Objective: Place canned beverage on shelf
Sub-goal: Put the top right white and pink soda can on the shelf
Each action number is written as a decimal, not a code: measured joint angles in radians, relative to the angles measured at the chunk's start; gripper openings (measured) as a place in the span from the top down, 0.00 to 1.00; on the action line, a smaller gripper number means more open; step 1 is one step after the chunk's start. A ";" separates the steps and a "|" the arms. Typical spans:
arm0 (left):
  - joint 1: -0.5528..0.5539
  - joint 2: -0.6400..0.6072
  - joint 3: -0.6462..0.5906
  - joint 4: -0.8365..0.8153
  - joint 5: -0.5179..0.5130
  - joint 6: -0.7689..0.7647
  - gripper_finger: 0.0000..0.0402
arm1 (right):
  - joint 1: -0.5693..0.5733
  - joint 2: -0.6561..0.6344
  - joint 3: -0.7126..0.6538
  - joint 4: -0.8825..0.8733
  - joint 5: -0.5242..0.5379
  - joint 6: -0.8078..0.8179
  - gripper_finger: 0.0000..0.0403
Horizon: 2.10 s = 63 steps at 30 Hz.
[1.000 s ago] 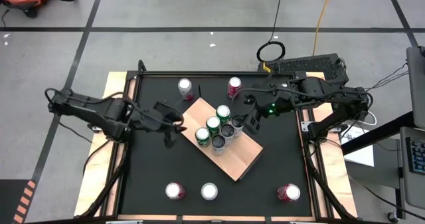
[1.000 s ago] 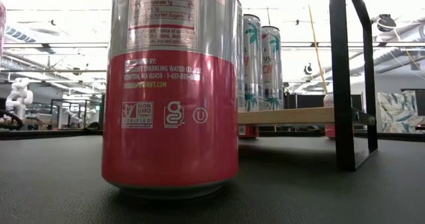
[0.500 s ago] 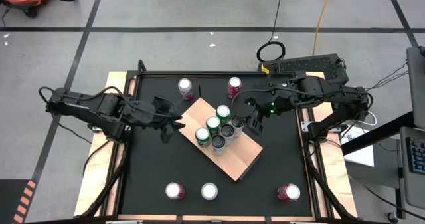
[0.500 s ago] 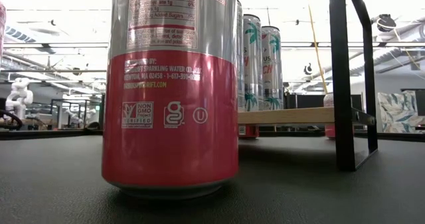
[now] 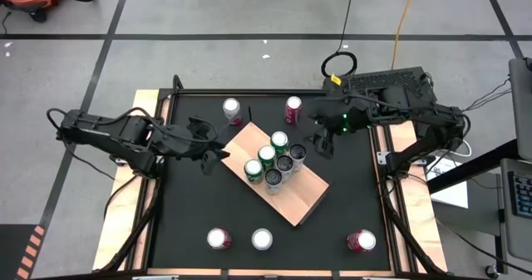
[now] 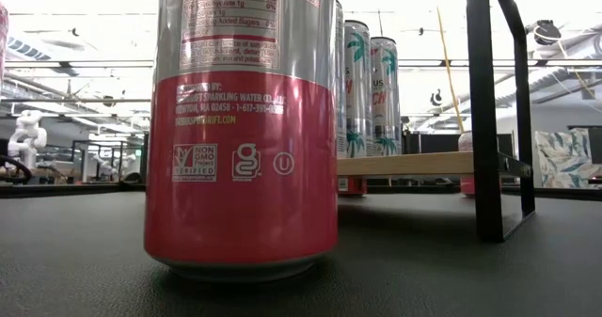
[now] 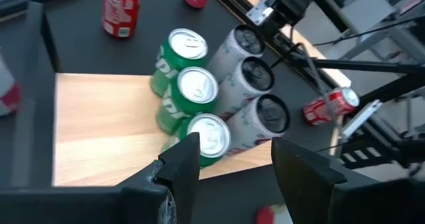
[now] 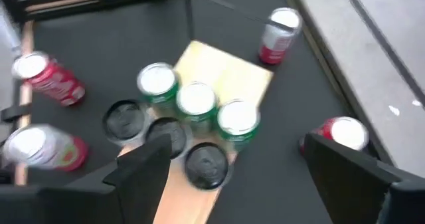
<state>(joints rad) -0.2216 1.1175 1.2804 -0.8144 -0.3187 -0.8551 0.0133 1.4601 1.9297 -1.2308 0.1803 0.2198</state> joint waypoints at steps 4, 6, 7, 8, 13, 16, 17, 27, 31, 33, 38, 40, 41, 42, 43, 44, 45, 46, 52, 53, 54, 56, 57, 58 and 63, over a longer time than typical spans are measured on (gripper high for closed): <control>0.024 -0.002 0.000 -0.020 -0.013 0.048 0.54 | -0.051 0.000 0.000 0.000 0.001 0.035 0.24; 0.040 -0.002 0.000 -0.020 -0.013 0.084 0.54 | -0.081 0.000 0.000 0.000 0.006 0.080 0.24; 0.049 -0.002 0.000 -0.020 -0.013 0.105 0.54 | -0.094 0.000 0.000 0.000 0.006 0.098 0.24; 0.059 -0.002 0.000 -0.020 -0.013 0.121 0.54 | -0.106 0.000 0.000 0.000 0.007 0.109 0.24; 0.114 -0.002 0.000 -0.020 -0.013 0.209 0.54 | -0.149 0.000 0.000 -0.042 0.002 0.144 0.23; 0.144 -0.002 0.000 -0.020 -0.012 0.270 0.54 | -0.172 0.005 0.000 -0.075 0.003 0.147 0.23; 0.154 -0.002 0.000 -0.021 -0.009 0.292 0.54 | -0.179 0.007 0.000 -0.087 0.002 0.153 0.23; 0.207 -0.002 0.000 -0.106 0.011 0.366 0.54 | -0.256 0.011 0.000 -0.273 -0.049 0.300 0.23; 0.207 -0.002 0.000 -0.118 0.025 0.366 0.54 | -0.304 0.029 0.000 -0.329 -0.047 0.298 0.23; 0.207 -0.002 0.000 -0.117 0.030 0.365 0.54 | -0.331 0.044 0.000 -0.340 -0.047 0.277 0.23; 0.207 -0.002 0.000 -0.116 0.034 0.363 0.54 | -0.405 0.059 -0.032 -0.327 -0.018 0.184 0.23; 0.207 -0.002 0.000 -0.115 0.039 0.339 0.54 | -0.437 0.059 -0.072 -0.300 -0.022 0.145 0.23; 0.207 -0.002 0.000 -0.115 0.046 0.323 0.54 | -0.451 0.058 -0.093 -0.288 -0.024 0.134 0.23; 0.207 -0.002 0.000 -0.114 0.057 0.310 0.54 | -0.467 0.056 -0.114 -0.276 -0.024 0.123 0.23; 0.207 -0.002 0.000 -0.112 0.061 0.297 0.54 | -0.481 0.054 -0.134 -0.264 -0.024 0.112 0.23; 0.207 -0.002 0.000 -0.113 0.066 0.288 0.54 | -0.492 0.053 -0.153 -0.252 -0.025 0.107 0.23; 0.207 -0.002 0.000 -0.114 0.075 0.285 0.54 | -0.503 0.053 -0.171 -0.244 -0.025 0.103 0.23; 0.206 -0.002 0.000 -0.114 0.086 0.284 0.54 | -0.514 0.053 -0.187 -0.238 -0.026 0.096 0.23; 0.205 -0.002 0.000 -0.115 0.105 0.261 0.54 | -0.553 0.053 -0.255 -0.199 -0.028 0.072 0.23; 0.205 -0.002 0.000 -0.115 0.104 0.262 0.54 | -0.558 0.053 -0.258 -0.196 -0.027 0.067 0.23; 0.205 -0.002 0.000 -0.115 0.101 0.263 0.54 | -0.564 0.053 -0.260 -0.195 -0.028 0.059 0.23; 0.207 -0.002 0.000 -0.115 0.081 0.263 0.54 | -0.576 0.053 -0.261 -0.195 -0.028 0.044 0.23; 0.208 -0.002 0.000 -0.115 0.073 0.264 0.54 | -0.583 0.053 -0.261 -0.195 -0.028 0.035 0.23; 0.208 -0.002 0.000 -0.115 0.065 0.267 0.54 | -0.590 0.053 -0.261 -0.195 -0.028 0.026 0.23; 0.208 -0.002 0.000 -0.115 0.055 0.265 0.54 | -0.647 0.053 -0.261 -0.195 -0.028 0.007 0.23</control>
<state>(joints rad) -0.0132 1.1156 1.2800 -0.9295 -0.2638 -0.5903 -0.6342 1.5127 1.6684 -1.4259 0.1524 0.2268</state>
